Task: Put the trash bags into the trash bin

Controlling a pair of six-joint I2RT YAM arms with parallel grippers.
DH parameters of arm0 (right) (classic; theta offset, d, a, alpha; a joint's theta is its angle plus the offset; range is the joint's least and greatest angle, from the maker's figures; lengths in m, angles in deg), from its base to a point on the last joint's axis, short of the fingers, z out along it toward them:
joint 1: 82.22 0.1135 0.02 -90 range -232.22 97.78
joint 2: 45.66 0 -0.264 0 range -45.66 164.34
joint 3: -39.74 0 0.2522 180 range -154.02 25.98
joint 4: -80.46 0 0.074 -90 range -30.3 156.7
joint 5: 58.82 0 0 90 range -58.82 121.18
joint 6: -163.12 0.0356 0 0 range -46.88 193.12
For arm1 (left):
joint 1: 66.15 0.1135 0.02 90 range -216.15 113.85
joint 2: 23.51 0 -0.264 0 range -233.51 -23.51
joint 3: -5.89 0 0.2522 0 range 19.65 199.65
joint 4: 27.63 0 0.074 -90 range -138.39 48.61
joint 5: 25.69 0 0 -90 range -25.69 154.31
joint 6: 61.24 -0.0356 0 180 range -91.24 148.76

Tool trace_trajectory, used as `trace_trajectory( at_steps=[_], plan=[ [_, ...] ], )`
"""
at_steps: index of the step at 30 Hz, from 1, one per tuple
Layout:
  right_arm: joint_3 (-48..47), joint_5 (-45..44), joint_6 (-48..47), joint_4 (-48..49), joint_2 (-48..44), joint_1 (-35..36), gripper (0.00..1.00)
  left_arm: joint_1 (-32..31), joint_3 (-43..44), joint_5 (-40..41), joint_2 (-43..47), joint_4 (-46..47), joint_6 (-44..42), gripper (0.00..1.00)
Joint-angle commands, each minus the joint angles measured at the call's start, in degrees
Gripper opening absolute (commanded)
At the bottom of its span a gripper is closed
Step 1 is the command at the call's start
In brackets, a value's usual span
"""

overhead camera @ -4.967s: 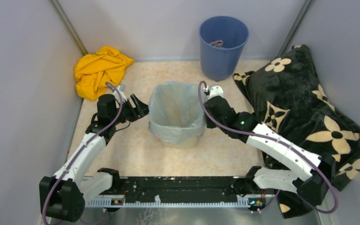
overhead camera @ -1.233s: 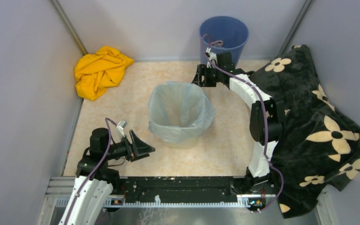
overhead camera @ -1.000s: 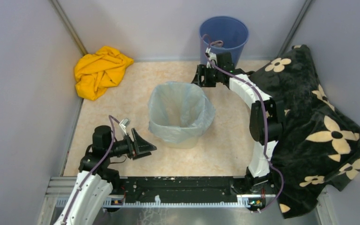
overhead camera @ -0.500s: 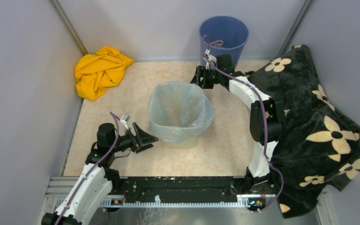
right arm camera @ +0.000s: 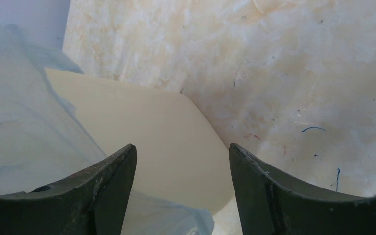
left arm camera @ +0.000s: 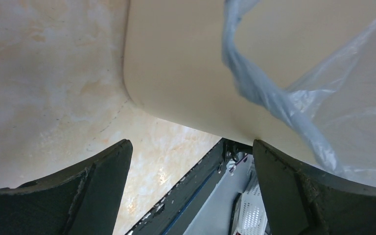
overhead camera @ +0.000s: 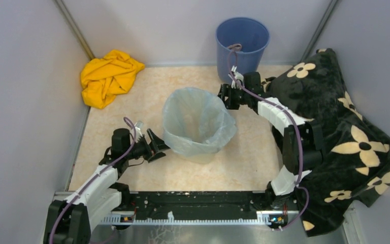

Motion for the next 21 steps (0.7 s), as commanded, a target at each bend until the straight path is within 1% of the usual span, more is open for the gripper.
trace_trajectory(
  at_steps=[1, 9, 13, 15, 19, 21],
  plan=[
    [1.98, 1.13, 0.5, 2.65, -7.46, 0.72, 0.7, -0.16, 3.26, 3.18, -3.21, 5.45, -2.49, 0.99],
    [7.38, -0.48, 1.14, 2.05, -12.53, 0.82, 0.7, -0.1, 8.31, 6.57, -9.33, 6.65, -5.16, 0.99],
    [10.86, -3.21, 1.12, 1.23, -13.54, 0.78, 0.7, -0.12, 10.07, 7.15, -12.92, 8.48, -5.52, 0.99],
    [12.47, -7.72, 1.28, -0.33, -13.91, 0.81, 0.7, -0.1, 11.21, 7.41, -14.25, 8.51, -5.92, 0.99],
    [14.23, -20.52, 1.86, -2.93, -14.74, 0.72, 0.71, -0.1, 12.87, 8.85, -14.19, 6.64, -7.4, 0.99],
    [15.04, -23.56, 2.67, -2.77, -15.5, 0.59, 0.71, -0.1, 13.25, 9.97, -13.58, 5.25, -8.18, 0.99]
  ],
)
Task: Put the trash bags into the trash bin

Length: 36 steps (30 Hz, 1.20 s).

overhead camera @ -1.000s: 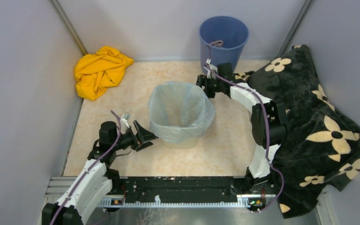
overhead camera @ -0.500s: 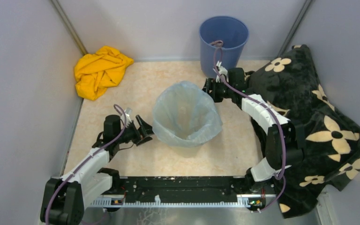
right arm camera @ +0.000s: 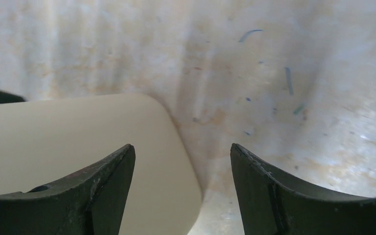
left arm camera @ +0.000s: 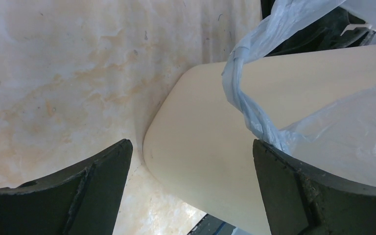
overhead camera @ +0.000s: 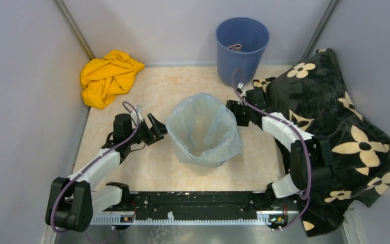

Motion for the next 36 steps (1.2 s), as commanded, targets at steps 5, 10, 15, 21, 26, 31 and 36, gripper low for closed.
trace_trajectory(
  at_steps=[5, 10, 15, 21, 26, 31, 36],
  plan=[
    [3.0, -16.93, 2.82, 0.44, -8.05, 0.19, 0.72, -0.1, 4.4, 5.67, 3.19, -6.67, -4.78, 0.99],
    [4.74, -26.19, 3.3, -2.31, -14.27, -0.44, 0.73, 0.45, 6.25, 8.67, 7.88, -15.61, -7.47, 0.99],
    [6.63, -31.29, 4.4, -3.23, -20.05, -1.19, 0.74, 0.52, 7.94, 8.95, 16.78, -25.41, -9.03, 0.99],
    [8.69, -33.73, 4.73, -6.26, -24.31, -1.25, 0.74, 0.52, 11.46, 7.96, 27.52, -40.94, -10.52, 0.99],
    [10.42, -31.2, 5.2, -7.41, -28.75, -1.27, 0.74, 0.52, 4.33, -3.88, 34.67, -40.01, -4.83, 0.99],
    [11.6, -29.26, 5.14, -8.15, -31.7, -1.23, 0.73, 0.52, -1.36, -7.86, 39.39, -38.48, -1.43, 0.99],
    [11.58, -28.43, 5.18, -7.62, -31.36, -1.22, 0.73, 0.52, -3.5, -10.87, 37.26, -32.61, 0.75, 0.99]
  ],
)
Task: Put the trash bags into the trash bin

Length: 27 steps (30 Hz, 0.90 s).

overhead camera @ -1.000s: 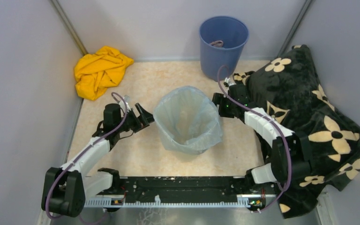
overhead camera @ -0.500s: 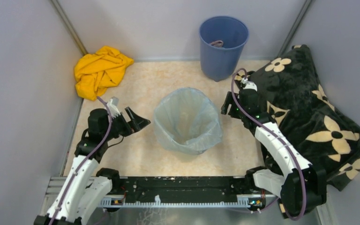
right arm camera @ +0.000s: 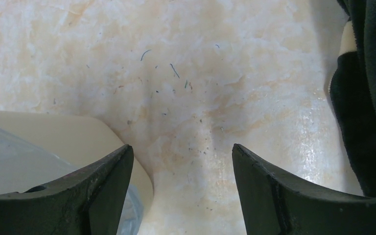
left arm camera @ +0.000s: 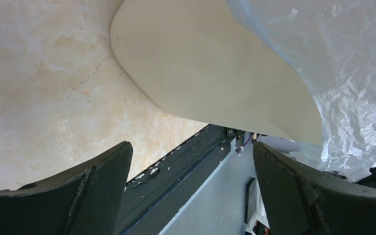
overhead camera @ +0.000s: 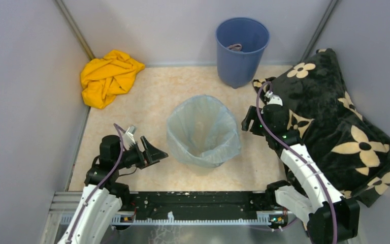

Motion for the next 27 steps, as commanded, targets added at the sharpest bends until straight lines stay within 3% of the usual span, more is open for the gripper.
trace_trajectory(
  at_steps=[1, 8, 16, 23, 27],
  plan=[
    [-0.25, 1.58, 0.35, 1.58, -0.32, -0.32, 0.73, 0.13, -0.71, -4.92, -1.65, 6.12, 3.03, 0.99],
    [-0.58, 4.23, 0.68, 3.69, 2.09, -0.33, 0.73, -2.51, -3.67, -6.43, -6.01, 15.4, 6.31, 0.99],
    [-2.45, 7.14, 0.57, 4.24, 4.45, -0.34, 0.73, -19.67, -4.63, 5.51, -16.45, 27.88, 11.67, 0.99],
    [0.26, 11.78, 1.91, 3.07, 0.39, 0.2, 0.73, -20.45, -2.42, 10.57, -21.92, 28.01, 9.36, 0.99],
    [3.89, 12.01, 3.76, 2.58, -3.08, 2.92, 0.73, -20.34, -1.76, 14.68, -27.07, 32.56, 8.12, 0.99]
  ],
)
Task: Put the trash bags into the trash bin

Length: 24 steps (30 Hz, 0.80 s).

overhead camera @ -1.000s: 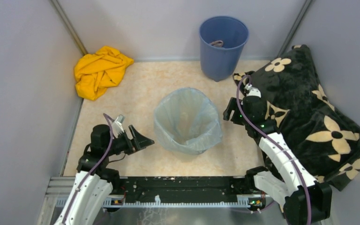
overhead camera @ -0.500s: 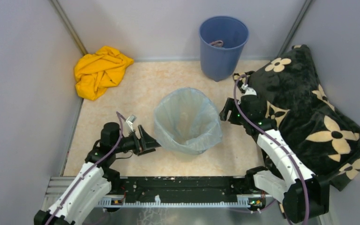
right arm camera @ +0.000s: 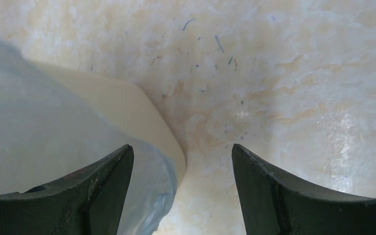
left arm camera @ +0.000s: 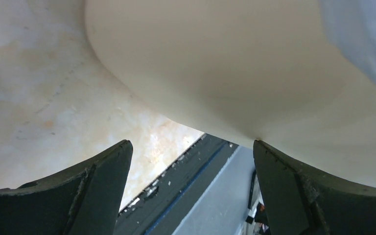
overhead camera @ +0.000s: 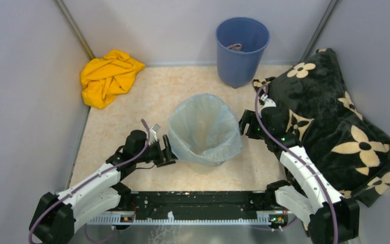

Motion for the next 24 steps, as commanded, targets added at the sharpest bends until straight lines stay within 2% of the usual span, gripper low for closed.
trace_trajectory(
  at_steps=[1, 7, 14, 18, 24],
  plan=[
    [2.97, 2.05, 2.64, 0.65, -4.51, 2.81, 0.73, -0.15, 2.7, 7.07, -5.03, 6.37, -1.39, 0.99],
    [5.78, 1.25, 4.72, -0.71, -8.05, 6.1, 0.73, 0.68, 8.74, 13.77, -12.29, 5.5, -4.6, 0.99],
    [8.41, 0.93, 5.83, -0.89, -11.18, 6.55, 0.73, 4.28, 13.75, 13.29, -20.16, 8.94, -6.51, 0.99],
    [8.85, 1.06, 6.22, 2.32, -9.56, 6.56, 0.73, 5.79, 15.35, 12.91, -23.79, 10.64, -7.05, 0.99],
    [6.54, 0.79, 5.31, 7.87, -2.23, 6.59, 0.73, 8.46, 16.06, 12.66, -25.32, 11.29, -8.25, 0.99]
  ],
)
